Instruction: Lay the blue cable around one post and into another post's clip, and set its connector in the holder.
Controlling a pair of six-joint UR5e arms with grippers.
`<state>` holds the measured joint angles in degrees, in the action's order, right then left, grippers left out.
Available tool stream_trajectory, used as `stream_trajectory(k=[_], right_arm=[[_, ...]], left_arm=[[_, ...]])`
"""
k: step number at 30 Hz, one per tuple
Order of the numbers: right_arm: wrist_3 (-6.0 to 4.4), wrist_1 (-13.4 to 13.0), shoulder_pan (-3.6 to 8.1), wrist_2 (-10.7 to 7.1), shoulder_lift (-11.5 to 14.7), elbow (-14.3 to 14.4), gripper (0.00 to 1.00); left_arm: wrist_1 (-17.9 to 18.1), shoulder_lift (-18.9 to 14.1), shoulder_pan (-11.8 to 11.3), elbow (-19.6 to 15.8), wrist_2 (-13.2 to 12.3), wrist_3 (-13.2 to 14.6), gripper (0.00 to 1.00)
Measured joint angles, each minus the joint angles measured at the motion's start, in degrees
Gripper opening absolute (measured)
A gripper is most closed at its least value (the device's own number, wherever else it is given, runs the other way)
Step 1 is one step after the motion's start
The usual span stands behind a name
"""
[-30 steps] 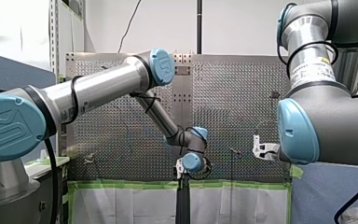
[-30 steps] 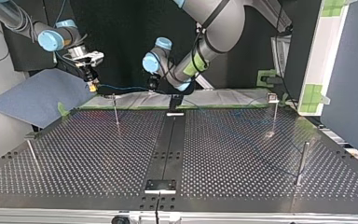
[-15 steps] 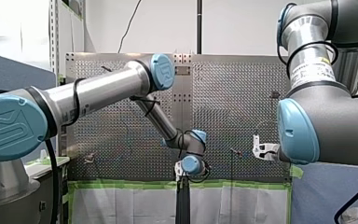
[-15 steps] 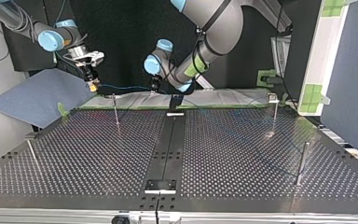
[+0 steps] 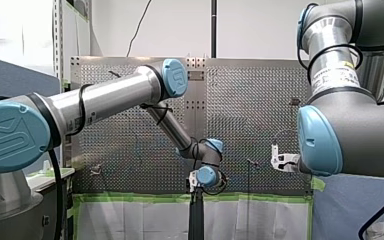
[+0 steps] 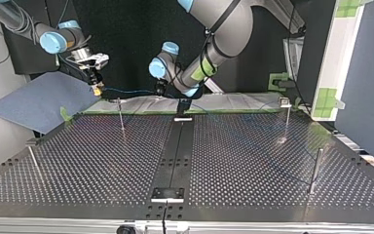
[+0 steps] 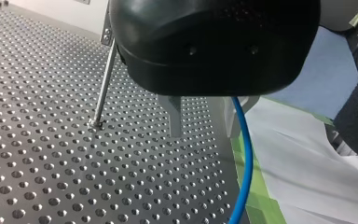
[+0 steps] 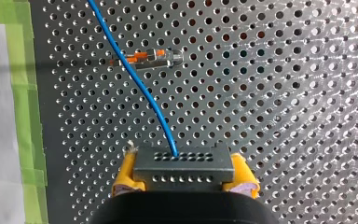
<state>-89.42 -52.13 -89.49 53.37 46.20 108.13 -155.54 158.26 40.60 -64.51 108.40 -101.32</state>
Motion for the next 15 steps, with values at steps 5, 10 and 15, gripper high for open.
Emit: stream_trajectory(k=[5,10,15], right_arm=[[0.06,0.0,-0.01,0.07,0.0,0.0,0.0],[0.1,0.0,-0.02,0.08,0.0,0.0,0.0],[0.1,0.0,-0.02,0.08,0.0,0.0,0.0]], left_arm=[[0.0,0.0,0.0,0.0,0.0,0.5,0.16],[0.0,0.0,0.0,0.0,-0.1,0.6,0.04],[-0.1,0.0,0.1,0.0,0.0,0.9,0.04]])
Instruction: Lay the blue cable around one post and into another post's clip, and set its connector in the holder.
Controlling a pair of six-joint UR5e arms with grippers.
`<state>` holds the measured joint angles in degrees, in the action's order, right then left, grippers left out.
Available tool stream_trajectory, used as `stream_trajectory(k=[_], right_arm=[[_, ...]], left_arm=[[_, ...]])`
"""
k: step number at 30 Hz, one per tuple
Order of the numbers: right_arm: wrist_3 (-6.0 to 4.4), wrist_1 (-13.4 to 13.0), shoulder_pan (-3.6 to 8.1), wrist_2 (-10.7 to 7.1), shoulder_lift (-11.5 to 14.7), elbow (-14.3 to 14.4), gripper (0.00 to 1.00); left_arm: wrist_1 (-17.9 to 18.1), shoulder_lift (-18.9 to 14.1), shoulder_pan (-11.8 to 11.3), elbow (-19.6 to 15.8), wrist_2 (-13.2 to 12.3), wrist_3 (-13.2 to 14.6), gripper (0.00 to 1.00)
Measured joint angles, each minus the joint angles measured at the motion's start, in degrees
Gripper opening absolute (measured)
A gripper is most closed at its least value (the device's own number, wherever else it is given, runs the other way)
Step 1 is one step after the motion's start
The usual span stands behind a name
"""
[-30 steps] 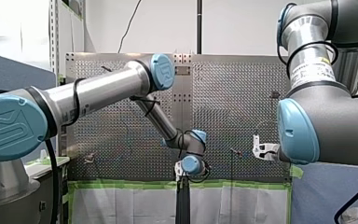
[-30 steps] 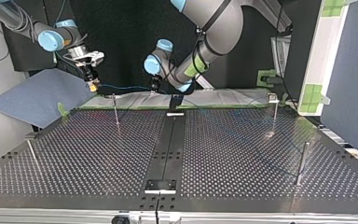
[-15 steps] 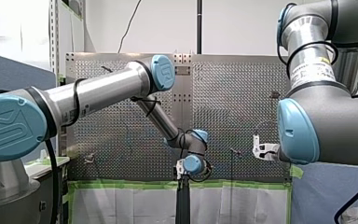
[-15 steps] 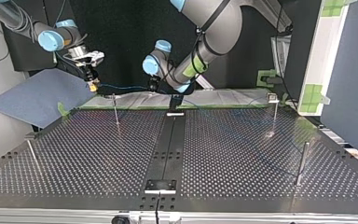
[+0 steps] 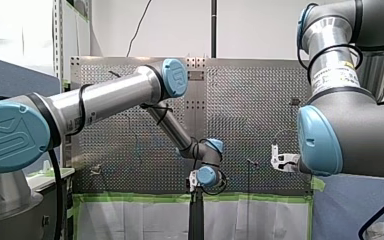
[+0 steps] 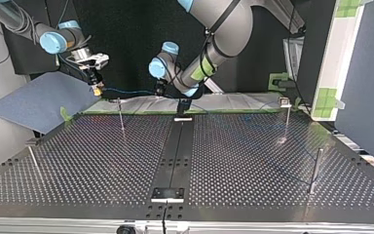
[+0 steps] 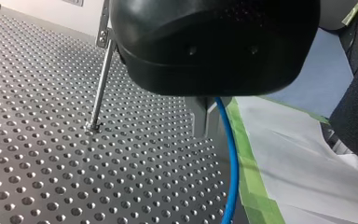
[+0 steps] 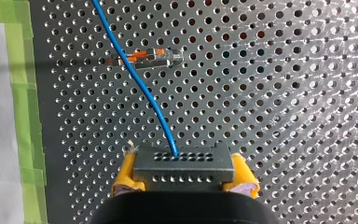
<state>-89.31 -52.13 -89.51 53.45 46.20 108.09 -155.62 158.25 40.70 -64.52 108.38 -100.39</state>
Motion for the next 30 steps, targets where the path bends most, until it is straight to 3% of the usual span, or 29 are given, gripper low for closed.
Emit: stream_trajectory(k=[7,19,30], right_arm=[[0.04,0.2,0.02,0.26,0.0,0.0,0.0],[0.46,1.8,0.68,3.41,0.0,0.0,0.0],[-0.3,2.0,1.59,4.82,-0.2,0.0,0.0]], left_arm=[[0.0,0.0,0.3,0.0,0.0,0.6,0.04],[1.1,0.1,2.3,-0.1,-0.1,5.1,0.04],[5.2,0.4,3.2,0.0,0.2,3.2,0.04]])
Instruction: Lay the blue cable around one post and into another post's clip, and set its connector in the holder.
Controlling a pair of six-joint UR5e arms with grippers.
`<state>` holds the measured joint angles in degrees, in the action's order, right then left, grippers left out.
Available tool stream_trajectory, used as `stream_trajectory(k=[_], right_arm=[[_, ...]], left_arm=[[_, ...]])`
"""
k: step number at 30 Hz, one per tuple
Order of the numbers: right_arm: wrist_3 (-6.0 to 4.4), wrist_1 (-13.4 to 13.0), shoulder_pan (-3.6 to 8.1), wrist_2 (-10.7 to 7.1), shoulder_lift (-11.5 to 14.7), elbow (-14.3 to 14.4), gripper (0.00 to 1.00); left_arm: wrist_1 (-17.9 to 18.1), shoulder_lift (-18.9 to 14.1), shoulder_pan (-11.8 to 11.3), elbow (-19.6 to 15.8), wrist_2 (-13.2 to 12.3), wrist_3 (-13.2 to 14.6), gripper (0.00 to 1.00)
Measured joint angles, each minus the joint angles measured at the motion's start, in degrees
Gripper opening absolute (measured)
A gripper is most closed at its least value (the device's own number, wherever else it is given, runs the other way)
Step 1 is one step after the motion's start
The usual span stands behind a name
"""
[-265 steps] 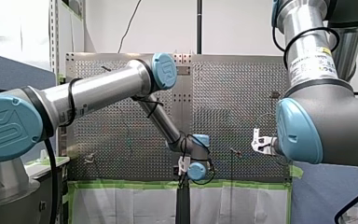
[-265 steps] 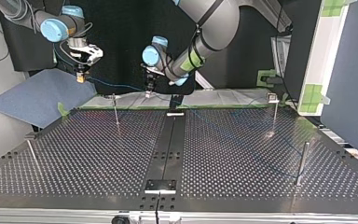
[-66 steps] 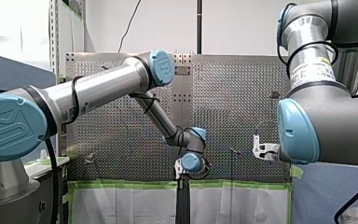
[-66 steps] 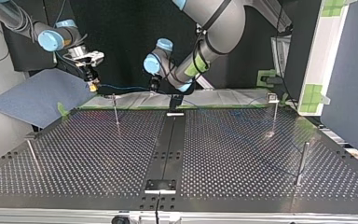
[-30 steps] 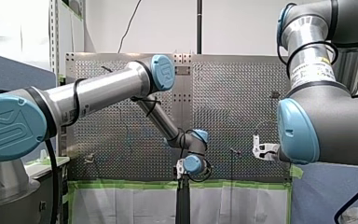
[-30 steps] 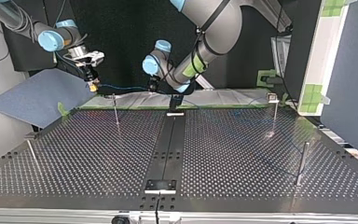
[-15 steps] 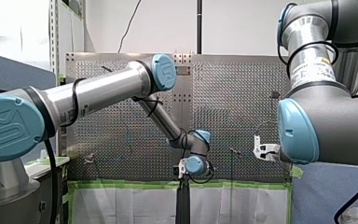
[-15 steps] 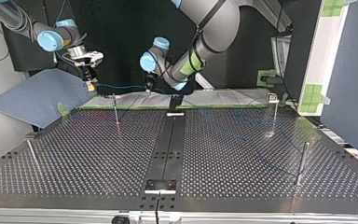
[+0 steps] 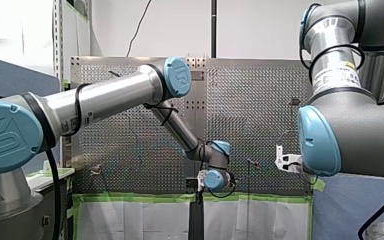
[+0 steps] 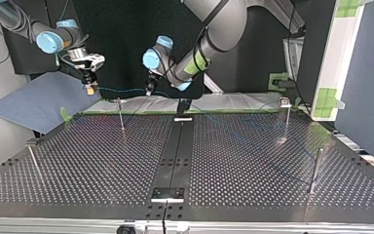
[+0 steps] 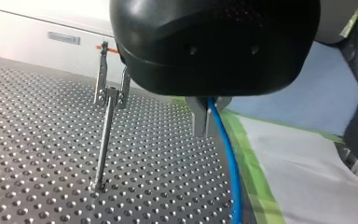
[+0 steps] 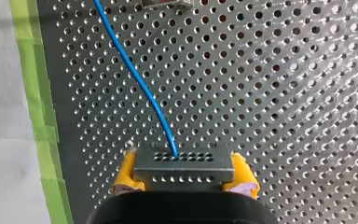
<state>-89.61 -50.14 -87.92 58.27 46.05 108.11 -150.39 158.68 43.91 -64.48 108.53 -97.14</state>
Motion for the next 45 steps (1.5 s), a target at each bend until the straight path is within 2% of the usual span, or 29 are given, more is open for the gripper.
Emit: stream_trajectory(k=[8,14,29,45], right_arm=[[0.15,0.1,0.43,0.75,-2.5,-0.9,0.0],[0.17,0.5,0.5,0.79,-3.0,-1.6,0.0],[-1.17,2.7,1.32,0.8,-3.3,-5.8,0.0],[-2.14,4.0,1.88,0.8,-3.4,-8.6,0.0]], left_arm=[[-1.2,2.4,-0.3,2.7,-0.1,-1.4,0.04],[-1.7,2.9,-0.5,4.8,0.0,-2.2,0.04],[-2.5,2.9,-2.2,8.3,0.7,-3.3,0.04],[-3.7,3.5,-3.5,13.1,0.7,-5.0,0.04]])
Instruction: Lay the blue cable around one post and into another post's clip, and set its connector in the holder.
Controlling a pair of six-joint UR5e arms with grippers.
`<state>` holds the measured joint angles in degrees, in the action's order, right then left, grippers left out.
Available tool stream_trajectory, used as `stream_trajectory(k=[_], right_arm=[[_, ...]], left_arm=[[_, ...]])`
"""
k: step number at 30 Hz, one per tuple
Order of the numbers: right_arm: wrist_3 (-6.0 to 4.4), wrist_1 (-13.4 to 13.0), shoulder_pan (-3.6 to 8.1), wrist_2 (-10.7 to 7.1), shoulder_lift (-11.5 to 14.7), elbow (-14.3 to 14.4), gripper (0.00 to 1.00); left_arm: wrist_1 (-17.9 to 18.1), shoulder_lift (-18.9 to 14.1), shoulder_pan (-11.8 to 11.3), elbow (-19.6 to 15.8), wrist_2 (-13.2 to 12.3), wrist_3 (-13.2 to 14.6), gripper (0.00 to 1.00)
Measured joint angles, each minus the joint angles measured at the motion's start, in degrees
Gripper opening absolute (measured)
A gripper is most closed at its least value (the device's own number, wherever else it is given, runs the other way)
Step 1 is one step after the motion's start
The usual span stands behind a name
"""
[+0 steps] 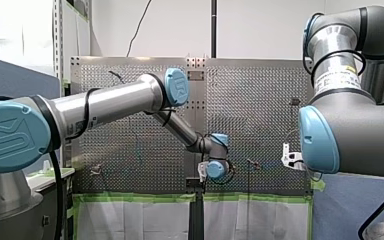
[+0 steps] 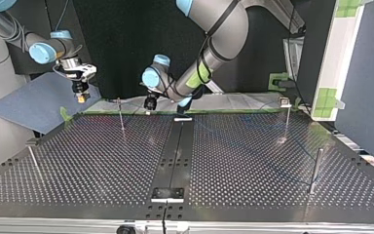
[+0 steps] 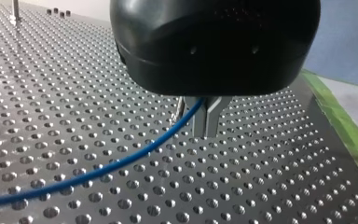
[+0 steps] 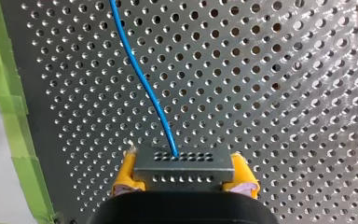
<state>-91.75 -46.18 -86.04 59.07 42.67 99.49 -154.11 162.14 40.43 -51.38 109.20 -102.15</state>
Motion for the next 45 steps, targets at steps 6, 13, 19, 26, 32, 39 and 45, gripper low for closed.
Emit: stream_trajectory(k=[6,13,19,26,32,39,45], right_arm=[[-0.11,0.3,0.07,0.0,-0.1,-0.8,0.0],[-0.19,0.7,0.09,0.0,-0.1,-1.4,0.0],[-0.13,0.9,0.07,0.0,-0.1,-1.5,0.0],[0.05,1.0,-0.03,0.0,-0.1,-1.5,0.0],[0.1,1.1,-0.12,0.0,-0.1,-1.5,0.0],[0.47,1.4,-0.16,0.0,-0.2,-1.5,0.0],[0.82,1.8,-0.2,0.0,-0.2,-1.5,0.0]], left_arm=[[-0.4,0.1,-0.5,0.4,0.0,-0.1,0.04],[-1.2,0.1,-1.3,0.4,0.0,0.0,0.04],[-1.3,0.1,-1.5,0.4,-0.1,0.0,0.04],[-1.3,0.1,-1.6,0.3,-0.2,0.0,0.04],[-1.3,0.1,-1.6,0.0,-0.5,0.1,0.04],[-1.2,0.1,-1.2,-0.7,-2.2,1.9,0.89],[-2.6,0.1,-0.4,-1.6,-1.1,4.4,1.0]])
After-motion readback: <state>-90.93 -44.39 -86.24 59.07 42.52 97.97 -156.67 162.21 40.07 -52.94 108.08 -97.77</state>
